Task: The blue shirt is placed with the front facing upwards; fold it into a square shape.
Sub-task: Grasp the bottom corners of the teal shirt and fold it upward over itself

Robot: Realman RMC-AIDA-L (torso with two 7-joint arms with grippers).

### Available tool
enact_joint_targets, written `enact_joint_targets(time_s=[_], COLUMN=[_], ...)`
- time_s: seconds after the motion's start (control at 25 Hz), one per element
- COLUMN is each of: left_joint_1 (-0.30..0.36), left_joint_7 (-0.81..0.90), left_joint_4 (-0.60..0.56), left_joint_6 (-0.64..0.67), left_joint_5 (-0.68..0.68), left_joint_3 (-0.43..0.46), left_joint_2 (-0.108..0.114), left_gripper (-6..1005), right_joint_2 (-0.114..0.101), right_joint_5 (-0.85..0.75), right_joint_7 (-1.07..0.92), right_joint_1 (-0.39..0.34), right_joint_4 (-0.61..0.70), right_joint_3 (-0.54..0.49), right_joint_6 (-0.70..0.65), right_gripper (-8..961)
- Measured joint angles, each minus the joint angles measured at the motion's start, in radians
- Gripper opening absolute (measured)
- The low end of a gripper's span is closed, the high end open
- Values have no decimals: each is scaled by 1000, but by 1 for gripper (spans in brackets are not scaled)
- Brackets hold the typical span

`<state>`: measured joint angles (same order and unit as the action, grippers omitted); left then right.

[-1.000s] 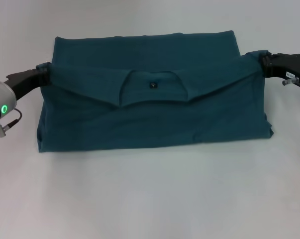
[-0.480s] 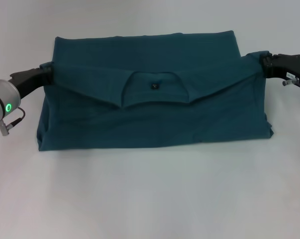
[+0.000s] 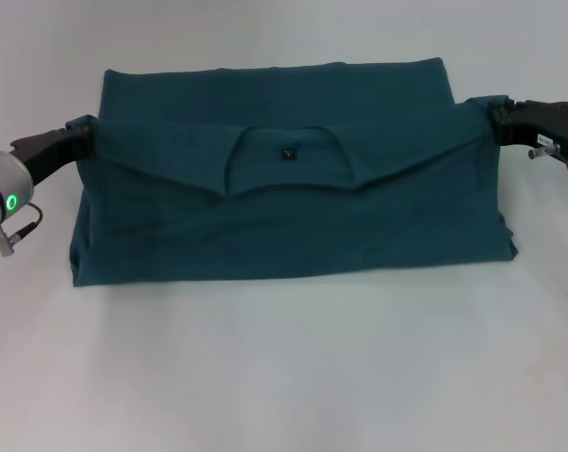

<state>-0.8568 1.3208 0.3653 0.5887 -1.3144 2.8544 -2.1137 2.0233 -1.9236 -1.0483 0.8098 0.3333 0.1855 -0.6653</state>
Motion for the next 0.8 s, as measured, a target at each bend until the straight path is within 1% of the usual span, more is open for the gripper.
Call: enact_joint_targets(time_s=[0.24, 0.36, 0.48, 0.6, 0.76, 0.8], left_joint_1=[3, 6, 8, 9, 8, 7], left_joint_7=[5, 7, 7, 7, 8, 8], left_joint_4=[0, 0, 0, 0, 0, 0], left_joint_6=[-25, -28, -29, -29, -36, -37], left_joint_5=[-4, -6, -6, -6, -7, -7], left_joint_3=[-8, -3, -1, -1, -5, -5], left_joint_2=[-1, -3, -3, -3, -3, -3], left_gripper=[56, 158, 259, 386, 551, 591], right_joint_2=[0, -1, -3, -5, -1, -1], right_joint_5=[6, 31, 39, 40, 54, 60], right_joint_7=[-9, -6, -4, -10, -11, -12], right_joint_1=[2, -1, -4, -3, -1, 0], right_joint_4=[3, 2, 1, 0, -1, -1], right_joint_3=[-1, 4, 18, 29, 28, 29], right_joint_6=[4, 6, 17, 33, 61, 68], right_gripper=[177, 186, 233, 281, 469, 529])
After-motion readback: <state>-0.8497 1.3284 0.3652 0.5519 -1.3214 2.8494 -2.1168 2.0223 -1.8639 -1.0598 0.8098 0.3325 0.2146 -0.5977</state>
